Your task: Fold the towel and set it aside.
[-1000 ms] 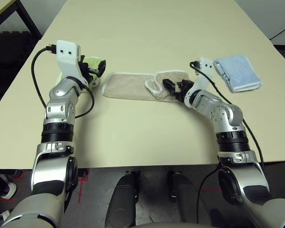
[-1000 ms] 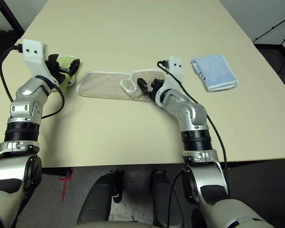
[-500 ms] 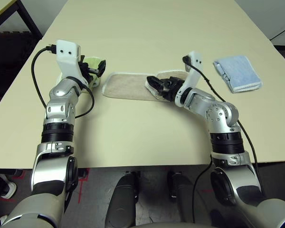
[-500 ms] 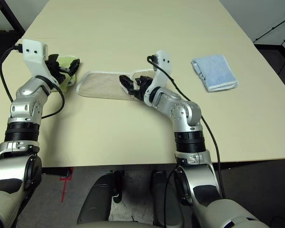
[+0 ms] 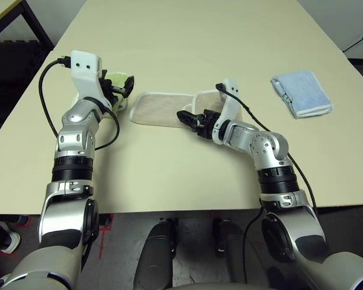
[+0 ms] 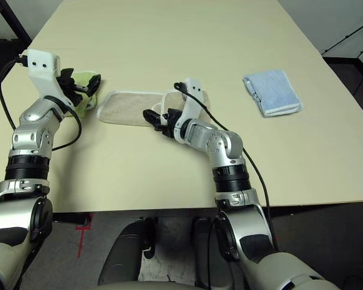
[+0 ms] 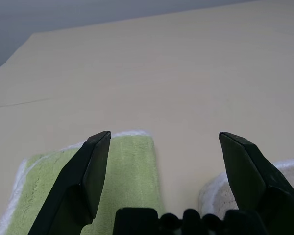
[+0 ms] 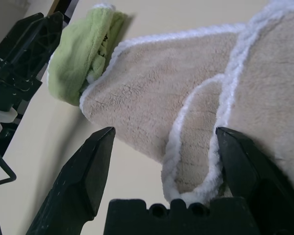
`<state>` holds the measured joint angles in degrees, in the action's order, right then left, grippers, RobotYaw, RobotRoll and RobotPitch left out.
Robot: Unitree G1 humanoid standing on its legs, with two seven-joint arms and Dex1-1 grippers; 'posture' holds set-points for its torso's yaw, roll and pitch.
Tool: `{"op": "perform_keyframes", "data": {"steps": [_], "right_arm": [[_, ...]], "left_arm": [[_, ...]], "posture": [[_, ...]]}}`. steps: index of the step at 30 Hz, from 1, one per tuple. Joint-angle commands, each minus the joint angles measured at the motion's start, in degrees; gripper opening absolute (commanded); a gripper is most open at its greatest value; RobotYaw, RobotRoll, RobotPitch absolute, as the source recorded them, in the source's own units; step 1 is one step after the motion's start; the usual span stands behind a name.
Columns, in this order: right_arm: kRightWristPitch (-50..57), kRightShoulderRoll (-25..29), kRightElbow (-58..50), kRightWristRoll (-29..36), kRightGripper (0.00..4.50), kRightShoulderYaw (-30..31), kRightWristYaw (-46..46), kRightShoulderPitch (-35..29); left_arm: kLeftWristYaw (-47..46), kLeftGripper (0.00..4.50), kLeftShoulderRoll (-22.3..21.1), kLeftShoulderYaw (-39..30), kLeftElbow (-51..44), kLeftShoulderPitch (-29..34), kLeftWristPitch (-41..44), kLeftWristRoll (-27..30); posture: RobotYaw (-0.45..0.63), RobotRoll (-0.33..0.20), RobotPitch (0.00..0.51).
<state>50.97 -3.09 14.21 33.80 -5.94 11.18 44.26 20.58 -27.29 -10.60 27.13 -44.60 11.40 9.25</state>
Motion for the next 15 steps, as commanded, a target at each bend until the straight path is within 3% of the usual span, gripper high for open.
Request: {"op": "perform_keyframes", "data": {"steps": [1,6,15], "right_arm": [[-0.7,1.1,-0.1,-0.1,4.47,-1.6,0.6,1.3],[-0.2,5.0,-2.4,1.3,4.47,-5.7,0.1,2.8],[-0.9,5.7,1.5,-1.2,4.47,-7.2,-2.3,-1.0]], "left_arm": [[0.2,4.50,-0.4,0.0,-1.0,0.7,0.1,-0.2],[0.2,4.50,-0.2,0.1,0.1,0.3,-0.3,-0.3],[0.4,4.50,0.3,0.5,1.4,-0.4,-1.1,-0.4]], "posture": [[0.14,0.000,0.145],[0.13,0.000,0.147],[0.11,0.000,0.147]]}}
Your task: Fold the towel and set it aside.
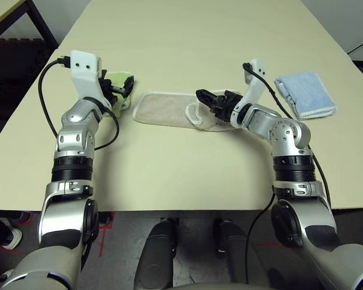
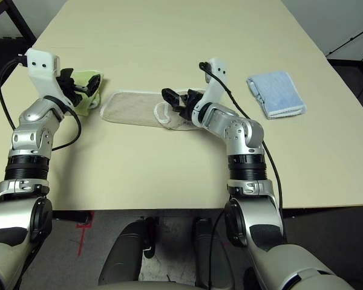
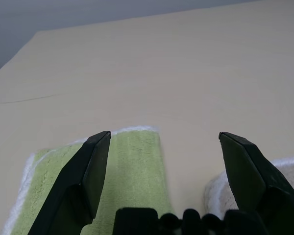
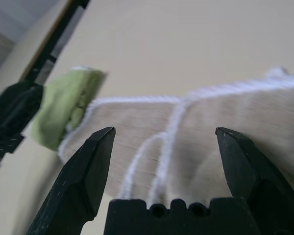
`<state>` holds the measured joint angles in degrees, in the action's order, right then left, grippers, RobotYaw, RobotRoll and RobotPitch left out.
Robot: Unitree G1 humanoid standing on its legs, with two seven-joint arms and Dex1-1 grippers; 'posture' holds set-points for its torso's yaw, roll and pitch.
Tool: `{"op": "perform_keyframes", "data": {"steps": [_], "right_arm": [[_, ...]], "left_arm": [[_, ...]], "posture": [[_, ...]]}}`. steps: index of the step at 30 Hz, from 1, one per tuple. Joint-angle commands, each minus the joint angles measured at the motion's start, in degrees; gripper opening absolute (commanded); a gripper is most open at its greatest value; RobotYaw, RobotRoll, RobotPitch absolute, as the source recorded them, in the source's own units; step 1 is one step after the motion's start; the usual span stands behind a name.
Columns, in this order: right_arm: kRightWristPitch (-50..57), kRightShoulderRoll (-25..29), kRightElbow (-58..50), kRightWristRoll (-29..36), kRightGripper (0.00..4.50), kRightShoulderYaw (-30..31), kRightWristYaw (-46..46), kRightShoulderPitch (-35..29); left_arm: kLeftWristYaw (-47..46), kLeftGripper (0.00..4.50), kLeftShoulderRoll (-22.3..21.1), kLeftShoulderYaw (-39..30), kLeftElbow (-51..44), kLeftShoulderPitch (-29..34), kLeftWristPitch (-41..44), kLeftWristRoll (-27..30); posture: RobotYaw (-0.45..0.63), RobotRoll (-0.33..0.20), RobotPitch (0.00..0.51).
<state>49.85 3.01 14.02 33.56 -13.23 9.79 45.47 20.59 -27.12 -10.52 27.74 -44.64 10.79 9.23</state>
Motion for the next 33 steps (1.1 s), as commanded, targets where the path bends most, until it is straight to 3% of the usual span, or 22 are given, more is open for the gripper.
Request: {"op": "perform_keyframes", "data": {"steps": [1,9,15,24,33], "right_arm": [[0.1,-0.6,2.3,-1.4,4.47,0.3,-1.1,-2.8],[-2.5,-1.4,4.4,-2.4,4.47,-0.6,-2.1,-2.1],[-4.7,3.5,-3.1,-2.7,4.47,-0.1,0.2,0.0],[-5.4,12.7,-8.7,-6.9,4.47,2.5,2.9,-5.7],[-5.4,16.3,-12.1,-9.7,4.47,4.4,4.8,-11.0]], "left_arm": [[0.5,4.50,0.1,0.5,0.9,-0.4,-0.6,-0.4],[0.7,4.50,-0.4,0.3,0.8,-0.3,-0.4,-0.4],[1.0,4.50,0.1,0.5,-1.5,-0.3,1.0,0.2],[5.0,4.50,2.6,2.9,-6.9,1.1,6.4,2.2],[6.1,4.50,2.9,3.9,-14.2,6.5,13.7,3.2]], "posture": [[0.12,0.000,0.147],[0.12,0.000,0.151],[0.12,0.000,0.153],[0.10,0.000,0.156],[0.10,0.000,0.159]]}}
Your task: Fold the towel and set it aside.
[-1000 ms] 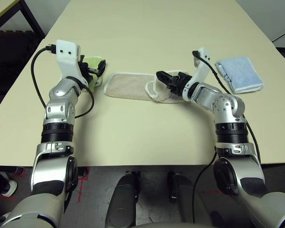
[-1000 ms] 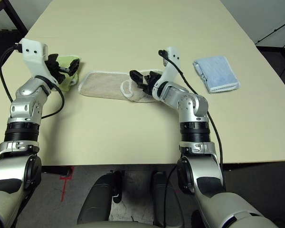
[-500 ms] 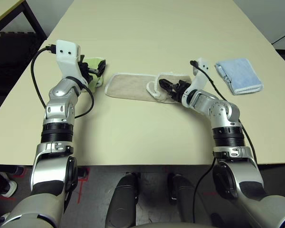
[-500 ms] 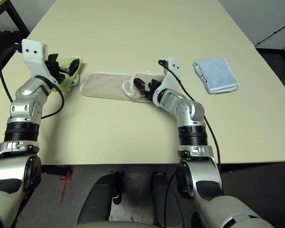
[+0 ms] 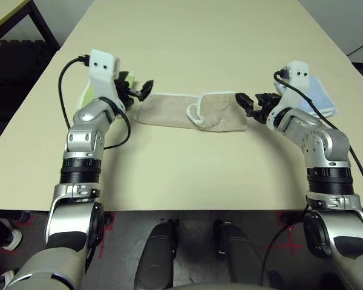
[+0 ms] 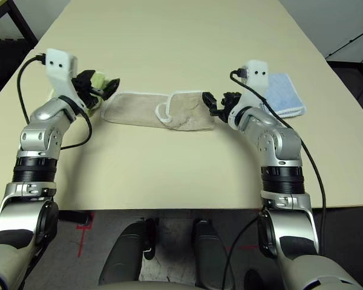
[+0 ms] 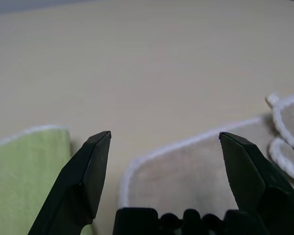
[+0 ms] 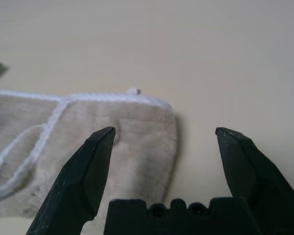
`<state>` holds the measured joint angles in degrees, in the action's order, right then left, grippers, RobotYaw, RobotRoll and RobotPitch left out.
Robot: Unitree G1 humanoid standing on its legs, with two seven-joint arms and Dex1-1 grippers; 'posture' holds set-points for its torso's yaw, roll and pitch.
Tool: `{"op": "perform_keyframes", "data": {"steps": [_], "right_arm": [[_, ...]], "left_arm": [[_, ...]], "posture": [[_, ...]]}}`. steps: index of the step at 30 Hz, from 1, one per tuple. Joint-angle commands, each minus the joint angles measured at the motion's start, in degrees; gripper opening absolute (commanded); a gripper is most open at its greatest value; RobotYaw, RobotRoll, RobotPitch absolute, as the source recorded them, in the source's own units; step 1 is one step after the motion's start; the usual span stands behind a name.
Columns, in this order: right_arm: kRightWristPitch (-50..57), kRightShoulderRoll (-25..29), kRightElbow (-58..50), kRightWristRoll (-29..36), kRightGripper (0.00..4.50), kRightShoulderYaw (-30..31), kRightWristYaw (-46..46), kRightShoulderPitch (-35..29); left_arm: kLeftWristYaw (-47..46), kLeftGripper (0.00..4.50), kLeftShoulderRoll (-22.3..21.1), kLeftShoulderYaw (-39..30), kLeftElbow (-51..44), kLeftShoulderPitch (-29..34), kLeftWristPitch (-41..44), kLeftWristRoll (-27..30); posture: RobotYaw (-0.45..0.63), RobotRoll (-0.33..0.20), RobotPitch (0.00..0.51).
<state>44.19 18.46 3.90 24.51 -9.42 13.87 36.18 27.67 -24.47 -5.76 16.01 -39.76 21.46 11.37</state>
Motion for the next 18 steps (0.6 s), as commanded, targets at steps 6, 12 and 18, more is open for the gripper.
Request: {"op": "perform_keyframes", "data": {"steps": [6,12,18], "right_arm": [[-1.1,2.3,-3.2,-1.5,4.47,-0.5,1.8,-2.7],[-2.4,3.6,-2.4,-2.2,4.47,-0.1,3.7,-2.5],[-3.3,4.1,-4.8,-1.5,4.47,1.7,8.6,-3.3]], "left_arm": [[-3.6,4.50,-1.2,-3.9,-11.8,6.2,12.9,3.3],[-5.5,4.50,-2.2,-6.3,-21.1,11.7,21.5,5.6],[-6.9,4.50,-2.0,-8.2,-24.2,13.3,24.9,6.8]], "posture": [[0.11,0.000,0.168],[0.16,0.000,0.166],[0.18,0.000,0.163]]}}
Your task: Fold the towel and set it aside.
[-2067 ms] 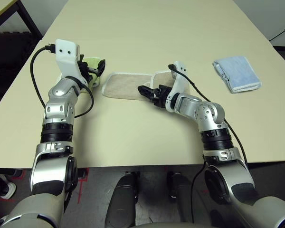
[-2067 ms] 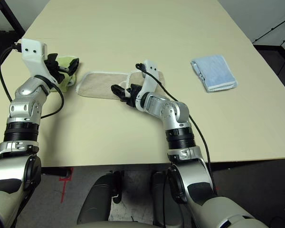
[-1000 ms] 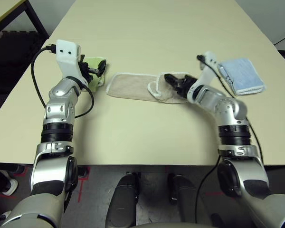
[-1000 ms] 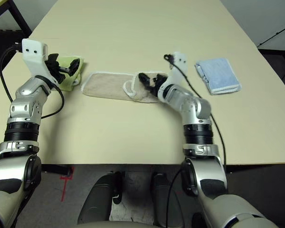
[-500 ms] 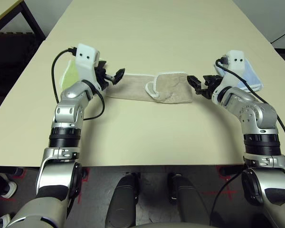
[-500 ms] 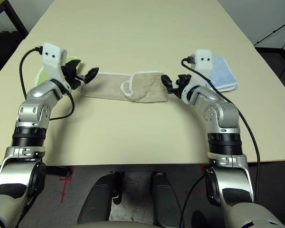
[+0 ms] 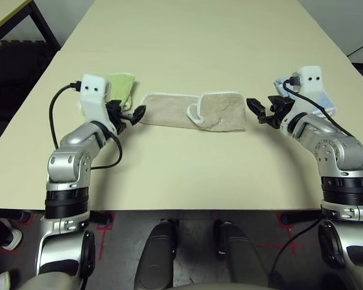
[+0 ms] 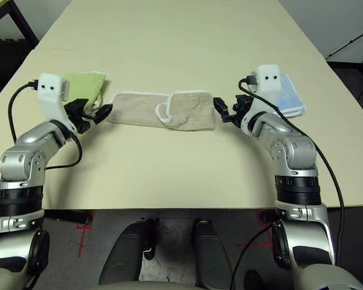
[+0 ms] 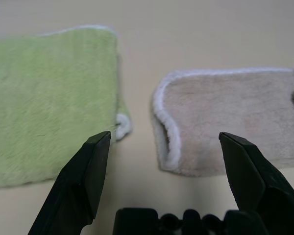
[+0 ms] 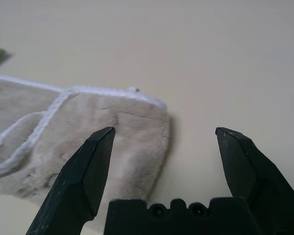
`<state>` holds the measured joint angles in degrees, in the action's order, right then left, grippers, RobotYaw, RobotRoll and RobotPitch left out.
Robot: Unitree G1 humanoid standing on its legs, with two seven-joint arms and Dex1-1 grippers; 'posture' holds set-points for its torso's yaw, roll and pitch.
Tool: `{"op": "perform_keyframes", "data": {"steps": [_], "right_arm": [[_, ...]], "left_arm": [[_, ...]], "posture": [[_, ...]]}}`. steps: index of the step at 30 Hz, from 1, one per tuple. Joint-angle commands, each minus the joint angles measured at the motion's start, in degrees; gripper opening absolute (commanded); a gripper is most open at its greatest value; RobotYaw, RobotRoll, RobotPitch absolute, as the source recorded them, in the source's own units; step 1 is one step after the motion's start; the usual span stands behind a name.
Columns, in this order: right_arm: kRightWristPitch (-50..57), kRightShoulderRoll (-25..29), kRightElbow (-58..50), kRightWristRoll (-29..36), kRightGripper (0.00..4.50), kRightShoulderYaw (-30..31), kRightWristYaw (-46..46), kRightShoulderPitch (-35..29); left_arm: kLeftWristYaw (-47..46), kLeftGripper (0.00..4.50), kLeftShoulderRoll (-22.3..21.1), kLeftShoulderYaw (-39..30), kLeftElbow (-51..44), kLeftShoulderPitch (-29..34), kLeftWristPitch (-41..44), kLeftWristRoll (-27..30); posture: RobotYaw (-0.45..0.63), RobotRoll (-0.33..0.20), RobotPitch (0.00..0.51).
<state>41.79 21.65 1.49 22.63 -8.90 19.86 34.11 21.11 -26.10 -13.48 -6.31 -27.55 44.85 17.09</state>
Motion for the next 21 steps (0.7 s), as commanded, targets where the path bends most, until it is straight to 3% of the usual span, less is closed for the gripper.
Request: {"op": "perform_keyframes", "data": {"steps": [1,11,21], "right_arm": [[-0.9,1.2,-2.9,0.4,4.47,1.5,3.5,-1.5],[-2.4,6.8,-11.1,2.1,4.47,3.6,15.0,-7.2],[-13.9,10.4,-14.8,0.0,4.47,4.2,22.5,-15.1]], "left_arm": [[-0.4,4.50,-0.4,-0.5,-2.1,1.3,1.7,1.1],[-3.2,4.50,1.8,-3.3,-2.0,1.6,6.9,4.4],[-8.4,4.50,6.1,-6.6,0.1,-1.2,12.7,7.6]], "posture": [[0.19,0.000,0.162],[0.19,0.000,0.152],[0.17,0.000,0.151]]}}
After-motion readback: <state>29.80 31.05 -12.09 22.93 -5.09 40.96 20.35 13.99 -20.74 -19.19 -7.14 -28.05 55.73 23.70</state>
